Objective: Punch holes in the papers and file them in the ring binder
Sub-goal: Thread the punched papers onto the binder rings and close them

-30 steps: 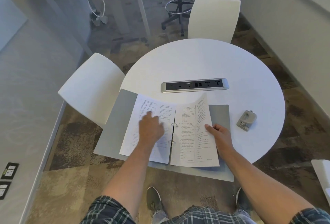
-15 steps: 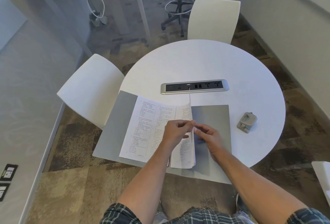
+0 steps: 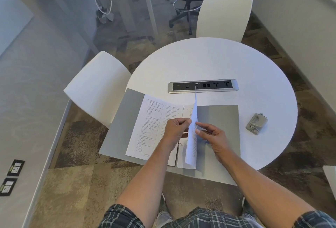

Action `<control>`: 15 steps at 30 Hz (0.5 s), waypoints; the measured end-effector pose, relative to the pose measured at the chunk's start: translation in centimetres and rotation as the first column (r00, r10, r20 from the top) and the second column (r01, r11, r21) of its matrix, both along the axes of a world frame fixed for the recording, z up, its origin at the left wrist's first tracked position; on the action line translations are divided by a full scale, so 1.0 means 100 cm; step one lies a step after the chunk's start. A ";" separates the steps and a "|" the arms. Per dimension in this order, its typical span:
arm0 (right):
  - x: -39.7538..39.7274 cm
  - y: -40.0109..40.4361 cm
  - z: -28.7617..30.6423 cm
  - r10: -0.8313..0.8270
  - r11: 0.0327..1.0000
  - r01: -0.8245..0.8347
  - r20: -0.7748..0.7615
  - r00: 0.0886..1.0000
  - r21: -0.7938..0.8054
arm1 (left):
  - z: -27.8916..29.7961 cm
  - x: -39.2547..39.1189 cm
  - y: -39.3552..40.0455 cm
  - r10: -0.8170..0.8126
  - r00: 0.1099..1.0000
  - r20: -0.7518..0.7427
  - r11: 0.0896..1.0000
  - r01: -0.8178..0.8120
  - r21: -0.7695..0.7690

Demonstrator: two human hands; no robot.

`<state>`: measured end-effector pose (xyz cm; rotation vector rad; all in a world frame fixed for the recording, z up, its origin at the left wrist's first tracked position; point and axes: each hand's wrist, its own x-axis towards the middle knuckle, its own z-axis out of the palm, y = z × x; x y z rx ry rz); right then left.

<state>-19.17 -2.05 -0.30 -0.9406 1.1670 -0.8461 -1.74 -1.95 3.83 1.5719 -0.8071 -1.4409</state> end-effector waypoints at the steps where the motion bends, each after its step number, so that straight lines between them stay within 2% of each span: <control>1: 0.001 0.000 -0.001 0.002 1.000 -0.002 -0.009 1.000 -0.006 | 0.000 0.000 0.000 0.000 1.000 -0.023 1.000 0.000 0.000; 8: 0.004 0.000 -0.001 -0.006 1.000 0.006 -0.016 1.000 -0.026 | -0.003 0.002 0.003 0.053 0.998 -0.033 0.999 -0.052 0.015; 15: 0.019 -0.001 0.009 -0.027 0.998 0.018 -0.172 0.985 -0.056 | -0.005 0.013 -0.001 0.035 0.988 0.149 0.999 -0.035 0.000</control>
